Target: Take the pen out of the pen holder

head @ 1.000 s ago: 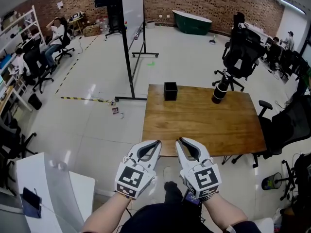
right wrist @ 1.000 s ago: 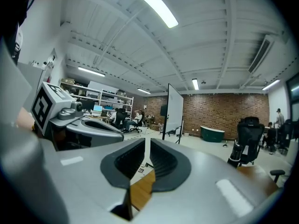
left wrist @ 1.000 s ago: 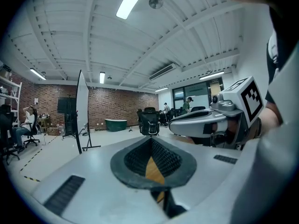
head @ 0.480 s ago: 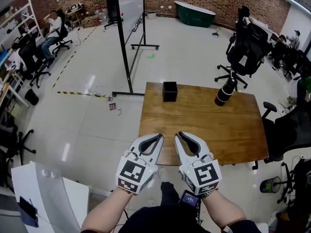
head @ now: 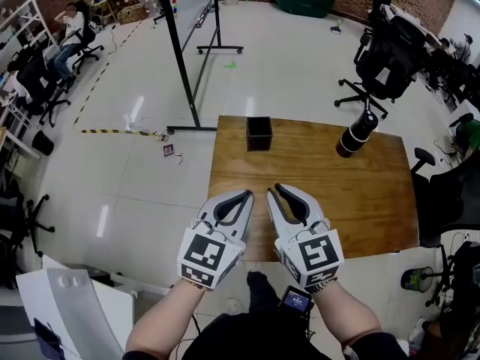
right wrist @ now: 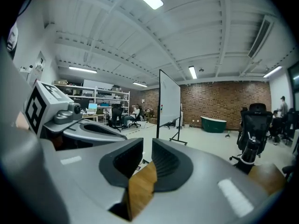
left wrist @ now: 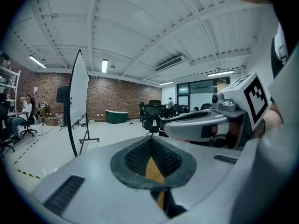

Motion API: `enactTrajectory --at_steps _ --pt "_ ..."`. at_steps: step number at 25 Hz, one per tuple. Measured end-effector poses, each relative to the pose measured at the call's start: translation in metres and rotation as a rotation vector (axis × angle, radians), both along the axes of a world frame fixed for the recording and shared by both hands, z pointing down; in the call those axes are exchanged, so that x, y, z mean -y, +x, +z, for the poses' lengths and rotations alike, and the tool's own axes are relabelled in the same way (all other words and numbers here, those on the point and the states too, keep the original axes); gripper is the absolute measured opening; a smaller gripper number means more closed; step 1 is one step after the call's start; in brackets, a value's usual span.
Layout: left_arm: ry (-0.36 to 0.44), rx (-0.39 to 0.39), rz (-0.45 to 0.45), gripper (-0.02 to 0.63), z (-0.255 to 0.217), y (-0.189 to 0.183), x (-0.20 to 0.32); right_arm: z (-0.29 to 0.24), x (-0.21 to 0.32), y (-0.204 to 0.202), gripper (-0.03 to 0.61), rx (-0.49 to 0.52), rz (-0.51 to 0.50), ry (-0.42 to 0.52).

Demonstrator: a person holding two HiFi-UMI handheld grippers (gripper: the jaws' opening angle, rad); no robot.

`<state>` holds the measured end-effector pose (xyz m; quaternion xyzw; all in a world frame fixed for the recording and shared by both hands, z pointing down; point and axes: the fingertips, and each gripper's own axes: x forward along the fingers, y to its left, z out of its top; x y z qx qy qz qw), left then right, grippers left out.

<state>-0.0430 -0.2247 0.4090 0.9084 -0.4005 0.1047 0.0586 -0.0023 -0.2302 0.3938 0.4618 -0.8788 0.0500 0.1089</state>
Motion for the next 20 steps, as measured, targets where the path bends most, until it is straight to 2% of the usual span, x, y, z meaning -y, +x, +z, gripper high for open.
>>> enactTrajectory --at_steps 20 --pt "-0.128 0.019 -0.026 0.005 0.075 0.026 0.150 0.090 0.162 0.024 0.089 -0.055 0.012 -0.157"
